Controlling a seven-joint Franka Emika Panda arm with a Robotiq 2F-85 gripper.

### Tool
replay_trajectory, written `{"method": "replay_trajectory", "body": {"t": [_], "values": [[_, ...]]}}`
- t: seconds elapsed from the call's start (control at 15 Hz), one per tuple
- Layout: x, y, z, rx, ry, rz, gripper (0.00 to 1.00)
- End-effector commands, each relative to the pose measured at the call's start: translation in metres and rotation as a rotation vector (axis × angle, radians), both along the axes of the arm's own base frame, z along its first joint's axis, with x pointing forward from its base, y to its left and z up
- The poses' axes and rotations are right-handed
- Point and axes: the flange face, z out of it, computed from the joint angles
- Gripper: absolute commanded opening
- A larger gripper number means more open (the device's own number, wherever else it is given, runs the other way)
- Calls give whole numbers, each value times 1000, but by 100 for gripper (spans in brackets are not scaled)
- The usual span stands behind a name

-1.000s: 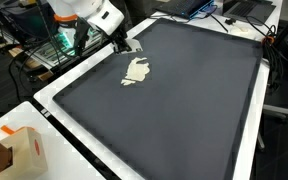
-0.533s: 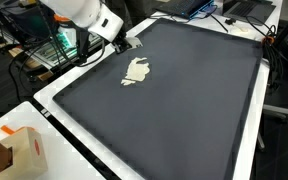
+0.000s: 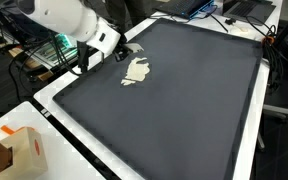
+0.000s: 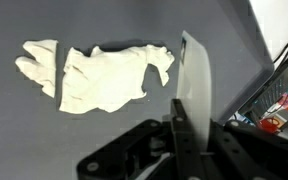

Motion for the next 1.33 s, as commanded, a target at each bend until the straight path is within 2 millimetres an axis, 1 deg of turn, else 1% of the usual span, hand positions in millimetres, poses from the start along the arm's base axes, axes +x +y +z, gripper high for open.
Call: {"method": "replay_trajectory", "body": {"t": [0.0, 0.4, 0.73, 1.27], "values": [[5, -18, -11, 63, -6, -31, 1], [13, -36, -21, 108, 22, -115, 1], [13, -46, -26, 110, 67, -193, 1], [7, -46, -14, 82, 199, -334, 1]]}}
